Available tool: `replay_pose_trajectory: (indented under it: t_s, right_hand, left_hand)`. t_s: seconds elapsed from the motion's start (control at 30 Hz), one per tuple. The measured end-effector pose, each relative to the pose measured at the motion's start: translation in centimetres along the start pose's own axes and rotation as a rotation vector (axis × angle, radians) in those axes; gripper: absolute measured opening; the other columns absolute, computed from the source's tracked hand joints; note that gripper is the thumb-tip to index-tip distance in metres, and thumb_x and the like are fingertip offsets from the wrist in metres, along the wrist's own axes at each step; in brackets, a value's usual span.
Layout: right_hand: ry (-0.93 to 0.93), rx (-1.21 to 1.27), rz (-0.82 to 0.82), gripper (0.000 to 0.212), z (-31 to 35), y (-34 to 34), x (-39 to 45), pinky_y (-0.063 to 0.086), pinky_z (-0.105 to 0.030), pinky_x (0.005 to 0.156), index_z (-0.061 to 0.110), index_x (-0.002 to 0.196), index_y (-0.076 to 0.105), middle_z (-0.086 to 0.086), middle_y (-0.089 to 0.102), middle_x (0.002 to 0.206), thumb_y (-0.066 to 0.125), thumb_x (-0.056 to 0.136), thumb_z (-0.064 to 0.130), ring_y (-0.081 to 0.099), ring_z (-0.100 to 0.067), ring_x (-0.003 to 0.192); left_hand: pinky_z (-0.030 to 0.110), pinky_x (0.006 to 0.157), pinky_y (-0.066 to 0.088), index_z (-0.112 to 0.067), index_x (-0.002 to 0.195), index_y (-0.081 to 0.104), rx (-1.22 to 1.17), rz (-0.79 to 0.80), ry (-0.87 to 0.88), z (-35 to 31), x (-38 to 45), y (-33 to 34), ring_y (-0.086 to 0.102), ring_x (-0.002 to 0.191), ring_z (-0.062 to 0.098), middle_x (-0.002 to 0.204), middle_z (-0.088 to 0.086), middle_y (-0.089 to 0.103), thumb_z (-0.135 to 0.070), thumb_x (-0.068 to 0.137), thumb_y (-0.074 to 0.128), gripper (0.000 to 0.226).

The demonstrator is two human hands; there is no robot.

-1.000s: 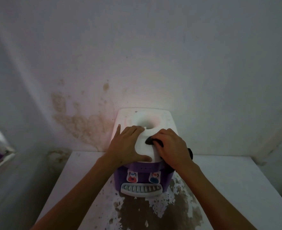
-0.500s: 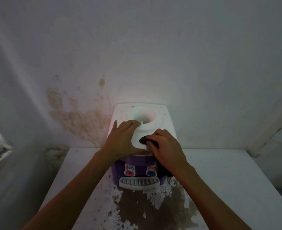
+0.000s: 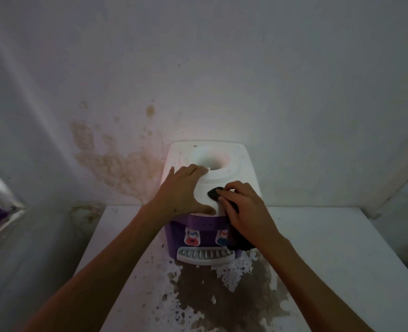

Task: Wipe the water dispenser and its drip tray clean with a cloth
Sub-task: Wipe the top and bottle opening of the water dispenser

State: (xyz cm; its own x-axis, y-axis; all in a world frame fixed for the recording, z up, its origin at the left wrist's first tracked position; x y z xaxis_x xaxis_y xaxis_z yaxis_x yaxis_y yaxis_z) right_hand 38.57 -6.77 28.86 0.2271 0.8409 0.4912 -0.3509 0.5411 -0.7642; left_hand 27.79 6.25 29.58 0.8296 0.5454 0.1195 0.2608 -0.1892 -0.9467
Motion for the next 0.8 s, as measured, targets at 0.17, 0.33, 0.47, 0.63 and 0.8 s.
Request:
replay_pose_trajectory:
  t_s: [0.17,0.33,0.47,0.63,0.8]
  right_hand:
    - [0.100,-0.092,-0.008,0.020,-1.1,-0.7,2.8,0.050,-0.026,0.074,0.023,0.109,0.077,0.008,0.065,0.103,0.064,0.097,0.032,0.056,-0.012,0.096]
    - [0.053,-0.109,0.010,0.018,0.2,0.1,4.4,0.041,-0.020,0.073,0.026,0.107,0.075,0.010,0.066,0.107,0.065,0.095,0.036,0.057,-0.008,0.099]
    - [0.110,-0.133,-0.036,0.016,-1.3,-0.6,5.0,0.046,-0.024,0.067,0.026,0.106,0.068,0.010,0.063,0.102,0.062,0.096,0.038,0.056,-0.007,0.088]
    - [0.227,-0.127,-0.146,0.015,-3.2,-1.7,3.9,0.051,-0.031,0.060,0.022,0.099,0.066,0.006,0.061,0.094,0.057,0.099,0.034,0.058,-0.014,0.083]
    - [0.098,-0.131,0.003,0.017,-2.1,-1.1,3.1,0.050,-0.026,0.071,0.027,0.105,0.072,0.012,0.064,0.101,0.062,0.096,0.038,0.058,-0.009,0.092]
  left_hand:
    - [0.055,0.121,0.023,-0.025,0.154,0.032,0.001,0.013,-0.001,0.1,0.1,-0.2,0.038,0.139,0.021,0.156,-0.005,0.038,-0.073,0.065,0.079,0.111]
    - [0.056,0.122,0.018,-0.024,0.154,0.032,0.026,0.033,-0.008,0.0,0.3,-0.2,0.037,0.141,0.021,0.157,-0.005,0.036,-0.074,0.065,0.078,0.111]
    - [0.055,0.123,0.017,-0.023,0.153,0.034,0.052,0.029,-0.006,-0.1,0.4,-0.6,0.038,0.139,0.021,0.155,-0.005,0.039,-0.074,0.065,0.078,0.110]
    - [0.053,0.123,0.015,-0.025,0.153,0.034,0.025,0.021,-0.009,-0.1,0.1,-0.6,0.038,0.140,0.019,0.154,-0.007,0.039,-0.074,0.065,0.078,0.109]
    - [0.054,0.124,0.017,-0.026,0.153,0.034,0.024,0.014,-0.021,-0.1,0.0,-0.4,0.038,0.140,0.019,0.155,-0.007,0.038,-0.075,0.065,0.077,0.110]
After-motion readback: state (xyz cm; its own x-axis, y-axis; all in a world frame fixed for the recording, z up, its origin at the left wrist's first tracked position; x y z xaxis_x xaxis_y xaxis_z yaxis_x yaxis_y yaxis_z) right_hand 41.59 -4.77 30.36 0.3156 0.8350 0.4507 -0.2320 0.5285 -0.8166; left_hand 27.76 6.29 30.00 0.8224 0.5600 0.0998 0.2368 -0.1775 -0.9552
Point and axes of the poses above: each hand's wrist, its own x-axis towards the middle knuckle, its own y-axis out of the palm, z = x × y, the point moved 7 cm from there along x, towards the middle knuckle
